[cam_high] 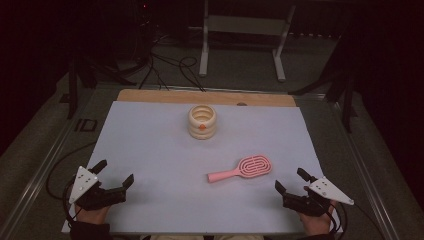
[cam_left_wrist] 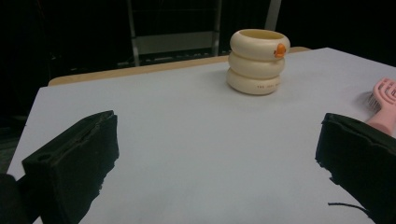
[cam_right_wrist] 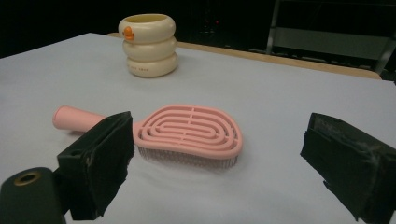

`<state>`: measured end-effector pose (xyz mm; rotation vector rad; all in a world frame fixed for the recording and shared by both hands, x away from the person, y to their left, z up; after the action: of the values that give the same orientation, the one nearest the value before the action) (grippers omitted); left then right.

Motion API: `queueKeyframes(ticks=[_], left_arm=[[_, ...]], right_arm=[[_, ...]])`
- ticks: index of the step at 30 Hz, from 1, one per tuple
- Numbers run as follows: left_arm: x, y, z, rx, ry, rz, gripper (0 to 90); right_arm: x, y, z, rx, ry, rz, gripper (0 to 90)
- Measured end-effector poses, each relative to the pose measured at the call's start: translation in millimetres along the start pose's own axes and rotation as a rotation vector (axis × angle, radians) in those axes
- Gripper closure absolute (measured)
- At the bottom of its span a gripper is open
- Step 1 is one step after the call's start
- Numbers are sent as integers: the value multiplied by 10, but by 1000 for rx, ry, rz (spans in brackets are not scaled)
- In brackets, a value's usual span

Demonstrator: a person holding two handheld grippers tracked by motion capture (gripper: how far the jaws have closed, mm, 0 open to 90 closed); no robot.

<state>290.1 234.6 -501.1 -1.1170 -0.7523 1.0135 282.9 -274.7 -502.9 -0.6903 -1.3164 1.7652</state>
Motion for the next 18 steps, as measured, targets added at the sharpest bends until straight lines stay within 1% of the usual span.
queueKeyframes(ticks=[2,6,13,14,18], left_arm=[[3,2,1,2,-6,-4,2],[2,3,1,1,-7,-2,2],[-12,12,-10,3,-9,-2,2],[-14,12,-12,3,-10,-3,2],[-17,12,-10,0,-11,-4,2]], right_arm=[[6,4,-6,4,-2,-5,88],[2,21,-24,19,-2,-7,88],[11,24,-30,25,-8,-11,88],[16,30,-37,31,-14,-18,89],[12,29,-35,38,-11,-19,89]])
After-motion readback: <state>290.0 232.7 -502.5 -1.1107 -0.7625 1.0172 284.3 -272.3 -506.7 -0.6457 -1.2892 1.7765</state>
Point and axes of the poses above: each handheld gripper's, and its own axes: z roughly backward along the jaws, y roughly out of its underside, x roughly to its left, the point moved 8 cm from there along -z, roughly forward along the jaws, and after that the axes turned 4 degrees about -y, right-handed, at the moved point
